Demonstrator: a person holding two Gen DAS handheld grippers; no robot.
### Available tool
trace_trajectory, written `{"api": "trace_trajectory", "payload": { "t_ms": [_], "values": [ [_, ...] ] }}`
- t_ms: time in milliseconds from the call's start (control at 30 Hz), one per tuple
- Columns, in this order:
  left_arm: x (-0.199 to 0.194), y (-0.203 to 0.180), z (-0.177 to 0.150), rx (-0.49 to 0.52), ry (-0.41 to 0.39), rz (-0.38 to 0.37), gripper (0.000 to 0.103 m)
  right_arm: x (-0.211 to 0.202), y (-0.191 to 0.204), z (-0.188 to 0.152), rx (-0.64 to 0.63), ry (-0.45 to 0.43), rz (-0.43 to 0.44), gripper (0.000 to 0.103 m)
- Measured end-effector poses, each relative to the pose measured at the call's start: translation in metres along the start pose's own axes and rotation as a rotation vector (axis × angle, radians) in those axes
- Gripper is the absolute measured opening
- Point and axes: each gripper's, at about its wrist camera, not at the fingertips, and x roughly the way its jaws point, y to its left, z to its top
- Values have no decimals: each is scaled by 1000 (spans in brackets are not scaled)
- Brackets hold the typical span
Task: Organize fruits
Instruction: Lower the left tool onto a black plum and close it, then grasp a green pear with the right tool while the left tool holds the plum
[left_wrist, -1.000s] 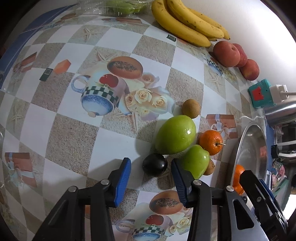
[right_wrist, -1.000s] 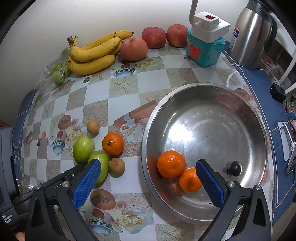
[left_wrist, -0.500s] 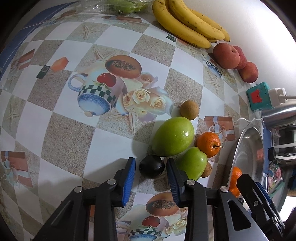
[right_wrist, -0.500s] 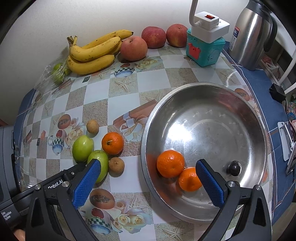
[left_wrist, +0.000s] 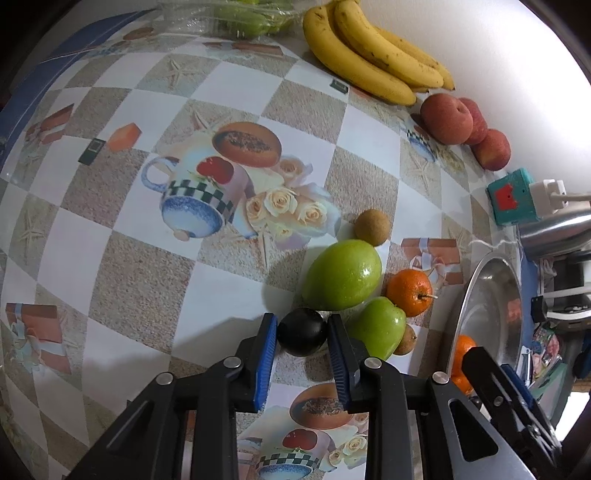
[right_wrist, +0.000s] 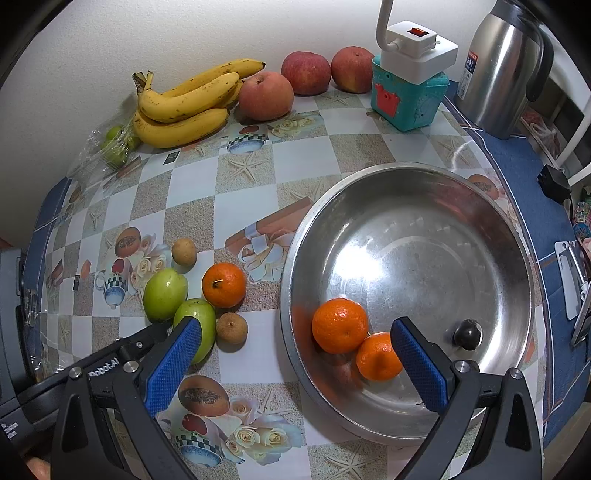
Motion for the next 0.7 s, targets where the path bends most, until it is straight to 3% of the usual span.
{"api": "trace_trajectory", "payload": {
  "t_ms": [300,500,567,633,700],
  "values": [
    [-29,20,8,-63,-96,26,30,0,17,2,-38,-9,130,102],
    [-46,33,11,-98,-147,34,30,2,34,0,-90,-20,164,101],
    [-48,33,11,-100,-152,35,30,3,36,0,-90,-21,175,95],
    [-48,33,11,-101,-154,34,30,4,40,0,-96,-17,184,78],
    [-48,32,11,-100,-152,34,30,5,43,0,-112,-14,193,74]
  ]
}}
